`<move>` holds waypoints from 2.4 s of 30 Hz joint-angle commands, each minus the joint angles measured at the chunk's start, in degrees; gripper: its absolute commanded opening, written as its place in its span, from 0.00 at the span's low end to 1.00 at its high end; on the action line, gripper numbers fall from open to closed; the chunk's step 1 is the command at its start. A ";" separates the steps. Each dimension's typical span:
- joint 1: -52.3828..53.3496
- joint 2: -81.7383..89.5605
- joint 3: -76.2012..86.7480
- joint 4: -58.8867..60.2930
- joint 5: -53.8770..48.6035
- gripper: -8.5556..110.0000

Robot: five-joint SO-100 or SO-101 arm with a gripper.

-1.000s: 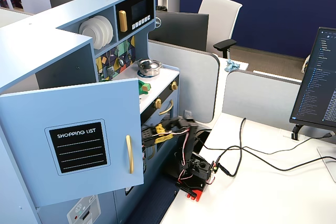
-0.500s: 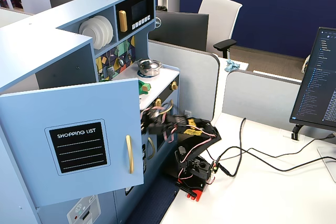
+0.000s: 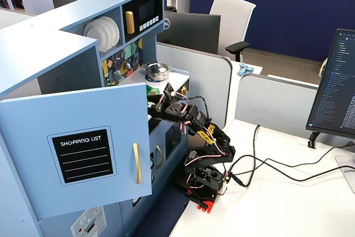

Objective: Pick up the green pineapple from the left cabinet and place it in the green recipient

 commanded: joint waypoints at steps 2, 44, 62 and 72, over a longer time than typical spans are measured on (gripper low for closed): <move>4.31 -11.43 -11.25 -8.17 3.52 0.07; 8.26 -7.03 -16.44 15.56 9.14 0.28; 10.02 25.22 52.65 30.06 18.02 0.22; 7.82 28.04 60.73 45.35 23.99 0.18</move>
